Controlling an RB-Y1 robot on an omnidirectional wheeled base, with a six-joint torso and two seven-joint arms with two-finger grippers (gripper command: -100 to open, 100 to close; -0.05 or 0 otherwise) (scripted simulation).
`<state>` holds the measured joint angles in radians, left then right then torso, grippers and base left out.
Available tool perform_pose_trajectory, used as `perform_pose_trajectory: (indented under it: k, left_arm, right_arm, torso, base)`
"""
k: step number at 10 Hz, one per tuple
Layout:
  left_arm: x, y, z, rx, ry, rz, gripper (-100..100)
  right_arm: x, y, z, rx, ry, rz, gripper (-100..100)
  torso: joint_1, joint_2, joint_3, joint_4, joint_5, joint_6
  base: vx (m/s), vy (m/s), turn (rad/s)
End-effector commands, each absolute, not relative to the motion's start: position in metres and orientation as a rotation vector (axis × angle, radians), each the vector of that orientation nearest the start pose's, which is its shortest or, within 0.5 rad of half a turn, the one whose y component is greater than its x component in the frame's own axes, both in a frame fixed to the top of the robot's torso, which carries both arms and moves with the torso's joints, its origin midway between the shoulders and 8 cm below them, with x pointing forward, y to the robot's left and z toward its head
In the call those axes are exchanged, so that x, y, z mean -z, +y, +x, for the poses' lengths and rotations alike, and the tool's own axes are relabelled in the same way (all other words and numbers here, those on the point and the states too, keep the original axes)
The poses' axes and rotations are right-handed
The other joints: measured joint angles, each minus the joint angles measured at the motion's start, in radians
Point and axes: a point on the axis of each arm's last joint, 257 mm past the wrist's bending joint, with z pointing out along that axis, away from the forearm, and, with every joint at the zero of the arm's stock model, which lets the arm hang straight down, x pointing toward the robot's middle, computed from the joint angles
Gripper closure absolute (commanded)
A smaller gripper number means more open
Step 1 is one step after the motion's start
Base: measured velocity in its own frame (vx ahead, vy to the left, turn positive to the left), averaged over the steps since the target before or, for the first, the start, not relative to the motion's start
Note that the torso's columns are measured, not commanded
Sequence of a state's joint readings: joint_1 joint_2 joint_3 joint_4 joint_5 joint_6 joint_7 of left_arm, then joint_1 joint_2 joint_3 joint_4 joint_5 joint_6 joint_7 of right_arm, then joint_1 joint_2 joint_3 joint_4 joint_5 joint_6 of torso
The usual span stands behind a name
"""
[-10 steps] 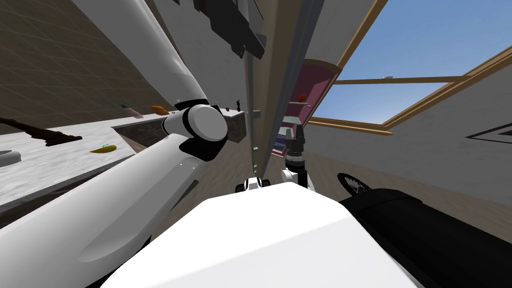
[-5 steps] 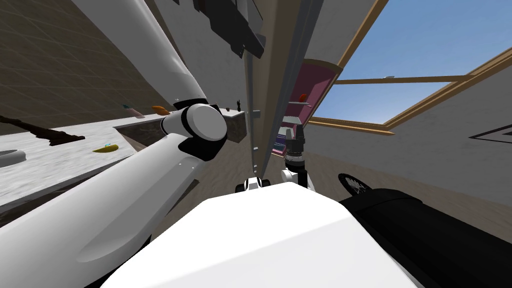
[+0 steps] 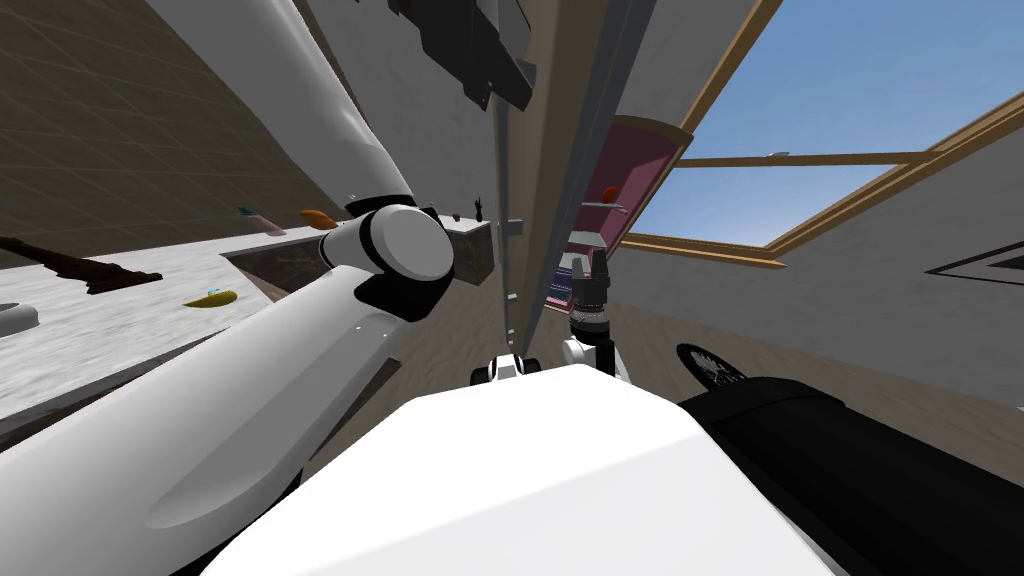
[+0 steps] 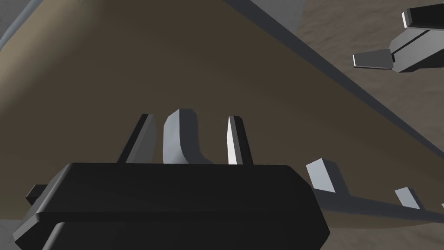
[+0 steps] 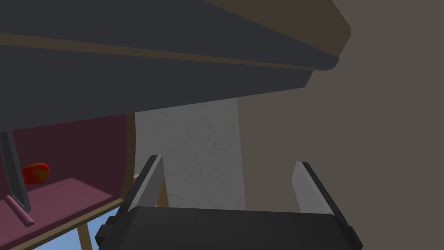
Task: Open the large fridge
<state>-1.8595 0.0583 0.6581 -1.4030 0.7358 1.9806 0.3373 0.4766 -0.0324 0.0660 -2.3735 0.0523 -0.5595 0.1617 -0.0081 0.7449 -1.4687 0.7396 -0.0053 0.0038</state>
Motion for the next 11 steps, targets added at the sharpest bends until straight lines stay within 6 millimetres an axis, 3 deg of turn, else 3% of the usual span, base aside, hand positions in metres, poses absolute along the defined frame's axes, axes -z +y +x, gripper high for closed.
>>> perform_pose_trajectory:
  k: [1,5,11]
  left_arm:
    - [-0.350,-0.068,0.380,1.995,2.328,-1.070,-100]
    - [-0.372,-0.074,0.356,2.004,2.332,-1.064,-100]
    - [-0.372,-0.074,0.356,2.004,2.332,-1.064,-100]
  right_arm:
    - [-0.080,-0.239,0.316,-1.228,0.572,0.417,0]
    - [-0.080,-0.239,0.316,-1.228,0.571,0.418,0]
    - [-0.081,-0.239,0.316,-1.228,0.571,0.418,0]
  torso:
    - [0.000,0.001,0.002,0.000,0.000,0.000]
    - [-0.002,-0.004,-0.006,0.002,0.000,0.000]
    - [-0.002,-0.001,-0.003,0.003,-0.001,0.000]
  base:
    - [0.011,0.140,-0.009]
    - [-0.001,-0.004,0.008]
    - [0.001,0.007,-0.002]
